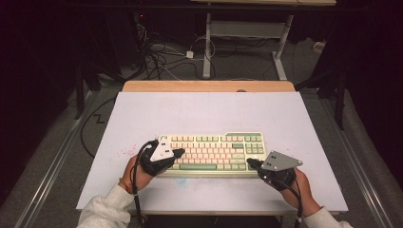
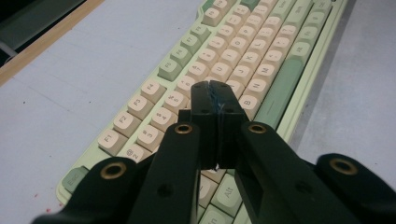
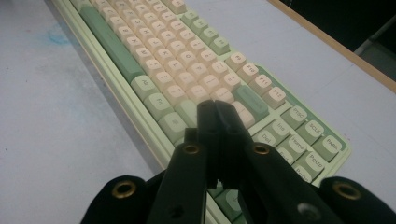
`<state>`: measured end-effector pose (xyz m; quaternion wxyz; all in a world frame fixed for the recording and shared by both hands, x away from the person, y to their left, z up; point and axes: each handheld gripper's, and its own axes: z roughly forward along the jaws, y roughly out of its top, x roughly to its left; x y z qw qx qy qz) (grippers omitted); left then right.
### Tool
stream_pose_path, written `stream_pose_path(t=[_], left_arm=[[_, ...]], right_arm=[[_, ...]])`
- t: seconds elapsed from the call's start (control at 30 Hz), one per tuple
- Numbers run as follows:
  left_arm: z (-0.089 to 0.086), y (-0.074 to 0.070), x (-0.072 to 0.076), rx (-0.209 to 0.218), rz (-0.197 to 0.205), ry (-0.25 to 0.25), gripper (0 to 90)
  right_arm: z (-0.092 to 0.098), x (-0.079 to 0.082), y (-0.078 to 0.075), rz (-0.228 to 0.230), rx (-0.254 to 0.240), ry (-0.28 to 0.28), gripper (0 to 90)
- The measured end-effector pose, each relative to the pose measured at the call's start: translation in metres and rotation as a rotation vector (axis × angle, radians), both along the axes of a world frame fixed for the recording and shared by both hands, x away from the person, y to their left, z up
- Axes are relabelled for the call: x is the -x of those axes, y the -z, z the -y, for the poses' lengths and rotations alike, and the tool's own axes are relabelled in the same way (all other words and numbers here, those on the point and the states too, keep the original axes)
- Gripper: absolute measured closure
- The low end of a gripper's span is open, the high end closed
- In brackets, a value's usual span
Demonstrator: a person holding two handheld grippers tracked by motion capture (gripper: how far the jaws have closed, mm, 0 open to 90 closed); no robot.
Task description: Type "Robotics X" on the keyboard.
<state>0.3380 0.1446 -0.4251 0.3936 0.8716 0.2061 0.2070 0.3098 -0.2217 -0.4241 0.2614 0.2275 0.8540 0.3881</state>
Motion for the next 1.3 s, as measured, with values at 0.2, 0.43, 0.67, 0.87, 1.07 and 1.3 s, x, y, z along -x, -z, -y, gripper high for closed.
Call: stream_pose_path(t=[0.2, 0.43, 0.67, 0.87, 1.07, 1.3], left_arm=[[0.005, 0.000, 0.003, -0.004, 0.002, 0.012, 87.2], [0.011, 0.000, 0.005, -0.003, -0.003, 0.025, 87.2], [0.017, 0.002, 0.007, -0.018, -0.006, 0.047, 87.2], [0.021, 0.007, 0.008, -0.033, -0.017, 0.061, 87.2], [0.024, 0.013, 0.008, -0.051, -0.030, 0.072, 87.2], [0.023, 0.018, 0.007, -0.071, -0.044, 0.077, 87.1]], right_arm=[[0.000, 0.000, 0.000, -0.001, -0.001, -0.001, 90.0], [0.000, 0.000, -0.001, -0.001, -0.004, -0.002, 90.0], [-0.001, 0.000, 0.000, -0.004, -0.004, -0.006, 90.0], [-0.001, 0.000, 0.001, -0.006, -0.002, -0.007, 90.0], [-0.001, -0.001, 0.002, -0.011, -0.002, -0.007, 90.0], [-0.001, -0.001, 0.002, -0.012, -0.001, -0.005, 90.0]])
